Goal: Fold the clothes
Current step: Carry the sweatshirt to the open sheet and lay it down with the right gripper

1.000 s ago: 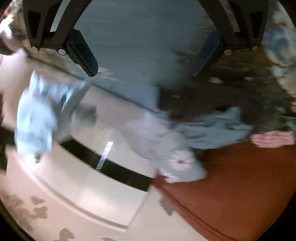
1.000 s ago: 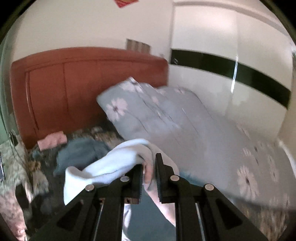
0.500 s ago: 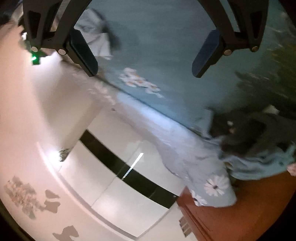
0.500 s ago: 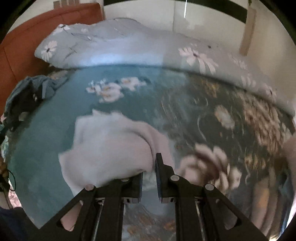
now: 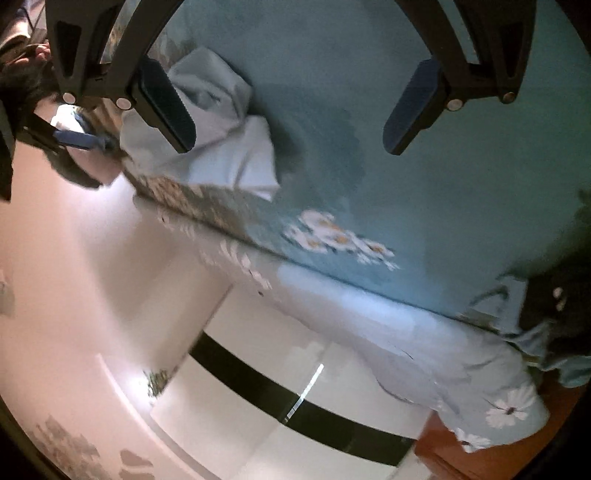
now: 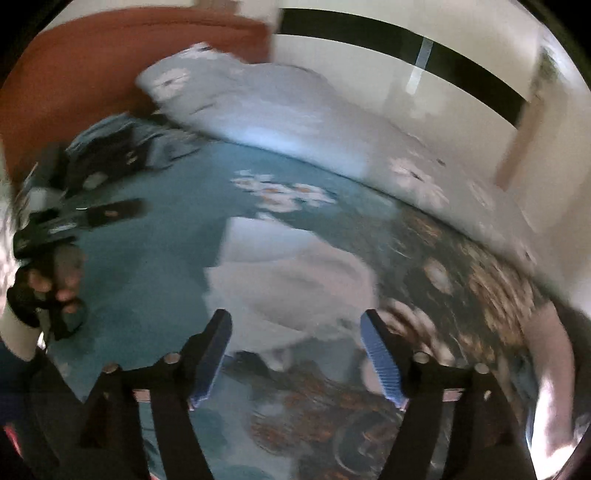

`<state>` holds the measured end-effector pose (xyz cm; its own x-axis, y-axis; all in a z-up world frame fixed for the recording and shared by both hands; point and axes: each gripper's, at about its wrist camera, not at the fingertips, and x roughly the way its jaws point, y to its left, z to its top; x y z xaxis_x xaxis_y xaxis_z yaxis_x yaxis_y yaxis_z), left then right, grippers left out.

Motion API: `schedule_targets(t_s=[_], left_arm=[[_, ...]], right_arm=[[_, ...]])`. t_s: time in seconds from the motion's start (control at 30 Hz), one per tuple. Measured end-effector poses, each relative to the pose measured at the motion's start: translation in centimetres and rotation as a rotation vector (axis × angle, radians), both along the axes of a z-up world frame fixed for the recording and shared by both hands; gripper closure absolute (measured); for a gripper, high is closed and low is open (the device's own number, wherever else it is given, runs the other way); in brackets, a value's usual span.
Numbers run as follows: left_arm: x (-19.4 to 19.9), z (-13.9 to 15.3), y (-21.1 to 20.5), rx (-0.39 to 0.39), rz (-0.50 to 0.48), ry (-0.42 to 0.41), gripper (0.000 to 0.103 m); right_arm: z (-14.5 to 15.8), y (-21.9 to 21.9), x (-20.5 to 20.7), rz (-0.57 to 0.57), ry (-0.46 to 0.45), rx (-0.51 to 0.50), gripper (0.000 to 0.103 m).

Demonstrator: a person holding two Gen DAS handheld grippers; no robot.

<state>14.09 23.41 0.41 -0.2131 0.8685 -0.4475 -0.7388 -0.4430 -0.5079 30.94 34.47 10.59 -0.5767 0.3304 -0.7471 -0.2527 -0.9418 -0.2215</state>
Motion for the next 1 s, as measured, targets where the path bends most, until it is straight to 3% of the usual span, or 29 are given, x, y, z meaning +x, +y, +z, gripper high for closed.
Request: schedule_targets(t_s=[0.1, 0.23, 0.27, 0.3, 0.37, 0.5, 0.63, 0.8, 1.0], left_arm=[[0.9, -0.3, 0.1, -0.023, -0.016, 0.003, 0.0], [0.8, -0.7, -0.7, -0.026, -0.013, -0.021, 0.0], [0.6, -0.7, -0.9, -0.024, -0.003, -0.028, 0.0], [0.5, -0.8, -0.8, -0.026, 0.0, -0.036, 0.0], [0.3, -0.9, -0.4, -0.036, 0.0, -0.055, 0.0], [0.6, -0.9, 2.6, -0.079, -0.057, -0.095, 0.001], [2.0, 0.0, 6.2, -0.08, -0.144, -0.133, 0.001], [5.0, 1.6, 10.2, -0.067, -0.231, -0.147, 0.001], [7.7, 0.8, 14.6, -0.168, -0.292, -0.158, 0.001]], right_arm=[[-2.9, -1.4, -3.0, 0.076, -0.071, 0.058, 0.029], [-5.9, -0.3, -4.2, 0.068, -0.13, 0.081, 0.031], [-6.4, 0.2, -4.1, 0.062, -0.138, 0.083, 0.046], [-6.9, 0.7, -4.1, 0.056, -0.146, 0.084, 0.072], [-7.0, 2.9, -3.0, 0.012, -0.123, -0.01, 0.097], [-5.5, 7.8, 1.9, -0.136, 0.005, -0.128, 0.098], [-3.9, 11.7, 8.5, -0.305, 0.133, -0.137, 0.098], [-4.3, 16.3, 15.6, -0.511, 0.196, -0.133, 0.098], [-5.9, 18.4, 20.8, -0.643, 0.252, -0.222, 0.098]])
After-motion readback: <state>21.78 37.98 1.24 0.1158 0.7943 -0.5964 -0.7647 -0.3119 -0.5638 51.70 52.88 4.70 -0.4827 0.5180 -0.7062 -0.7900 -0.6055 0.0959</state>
